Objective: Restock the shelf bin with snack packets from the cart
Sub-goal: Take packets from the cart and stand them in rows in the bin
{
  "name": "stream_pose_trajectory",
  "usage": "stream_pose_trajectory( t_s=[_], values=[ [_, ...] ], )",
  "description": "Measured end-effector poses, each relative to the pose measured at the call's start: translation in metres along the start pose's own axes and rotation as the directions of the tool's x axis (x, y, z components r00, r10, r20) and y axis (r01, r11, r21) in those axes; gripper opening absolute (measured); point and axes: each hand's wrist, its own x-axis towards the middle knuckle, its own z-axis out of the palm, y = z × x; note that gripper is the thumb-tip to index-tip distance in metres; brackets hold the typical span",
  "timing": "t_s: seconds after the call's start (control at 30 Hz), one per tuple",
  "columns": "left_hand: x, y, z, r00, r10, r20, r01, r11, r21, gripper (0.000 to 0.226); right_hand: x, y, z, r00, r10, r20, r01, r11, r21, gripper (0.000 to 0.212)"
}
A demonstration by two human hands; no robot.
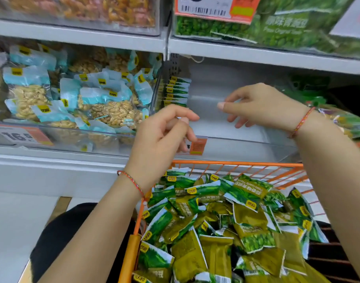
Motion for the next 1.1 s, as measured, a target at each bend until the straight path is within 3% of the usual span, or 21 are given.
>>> stream_pose_trajectory(
  t_s=[0.07, 0.1, 0.17, 0.2, 0.27, 0.33, 0.47, 0.53, 0.63, 0.7, 0.73, 0.8, 0.87, 0.93, 1.0, 1.1],
  values=[
    [-0.013, 0.003, 0.012, 0.98, -0.105, 0.171, 0.075, 0.982, 0.172, 0.013, -0.029, 0.005, -0.009, 1.0, 0.008, 0.01, -0.009, 0.998, 0.067, 0.031],
    [-0.017, 0.001, 0.018, 0.956, -0.156, 0.248, 0.059, 0.931, 0.359, 0.014, -0.043, 0.009, -0.012, 1.0, 0.013, 0.021, -0.014, 0.997, 0.069, 0.03],
    [-0.028, -0.004, 0.03, 0.885, -0.285, 0.368, -0.076, 0.692, 0.718, 0.026, -0.067, 0.019, -0.012, 0.998, 0.025, 0.057, -0.027, 0.999, 0.042, 0.028],
    [-0.035, -0.006, 0.035, 0.845, -0.36, 0.395, -0.136, 0.57, 0.811, 0.034, -0.079, 0.026, -0.011, 0.997, 0.032, 0.068, -0.035, 0.999, 0.033, 0.027],
    [-0.045, -0.011, 0.044, 0.794, -0.465, 0.391, -0.179, 0.437, 0.882, 0.05, -0.102, 0.04, -0.006, 0.997, 0.054, 0.055, -0.056, 0.997, 0.043, 0.03],
    [-0.052, -0.016, 0.049, 0.801, -0.485, 0.35, -0.167, 0.381, 0.909, 0.053, -0.122, 0.055, 0.005, 0.998, 0.061, 0.006, -0.061, 0.995, 0.073, 0.031],
    [-0.051, -0.013, 0.05, 0.913, -0.322, 0.25, -0.103, 0.412, 0.905, 0.023, -0.143, 0.078, 0.031, 0.996, 0.038, -0.075, -0.023, 0.981, 0.193, 0.035],
    [-0.046, -0.001, 0.053, 0.954, -0.18, 0.238, -0.112, 0.523, 0.845, 0.013, -0.145, 0.081, 0.041, 0.993, 0.023, -0.117, 0.014, 0.952, 0.305, 0.039],
    [-0.037, 0.023, 0.069, 0.926, -0.072, 0.37, -0.167, 0.802, 0.573, 0.006, -0.145, 0.077, 0.057, 0.992, -0.091, -0.09, 0.125, 0.824, 0.552, 0.031],
    [-0.034, 0.031, 0.085, 0.927, -0.041, 0.372, -0.152, 0.867, 0.475, 0.007, -0.149, 0.074, 0.061, 0.99, -0.105, -0.092, 0.139, 0.764, 0.63, 0.017],
    [-0.033, 0.031, 0.093, 0.951, -0.022, 0.308, -0.134, 0.869, 0.477, 0.007, -0.15, 0.074, 0.06, 0.988, -0.068, -0.139, 0.143, 0.745, 0.652, 0.015],
    [-0.032, 0.027, 0.103, 0.99, -0.03, 0.141, -0.051, 0.841, 0.538, 0.007, -0.152, 0.08, 0.055, 0.952, 0.104, -0.289, 0.145, 0.676, 0.722, 0.014],
    [-0.035, 0.017, 0.111, 0.978, -0.152, 0.145, 0.011, 0.724, 0.69, 0.019, -0.152, 0.087, 0.049, 0.874, 0.318, -0.368, 0.156, 0.535, 0.831, 0.018],
    [-0.043, 0.006, 0.126, 0.903, -0.34, 0.263, -0.028, 0.563, 0.826, 0.036, -0.151, 0.093, 0.045, 0.83, 0.453, -0.324, 0.166, 0.354, 0.92, 0.02],
    [-0.053, 0.0, 0.141, 0.83, -0.467, 0.306, -0.084, 0.437, 0.895, 0.059, -0.152, 0.095, 0.044, 0.833, 0.497, -0.244, 0.161, 0.204, 0.966, 0.011],
    [-0.052, -0.004, 0.153, 0.821, -0.503, 0.271, -0.093, 0.35, 0.932, 0.072, -0.152, 0.092, 0.042, 0.853, 0.5, -0.146, 0.133, 0.061, 0.989, 0.012]
  ],
)
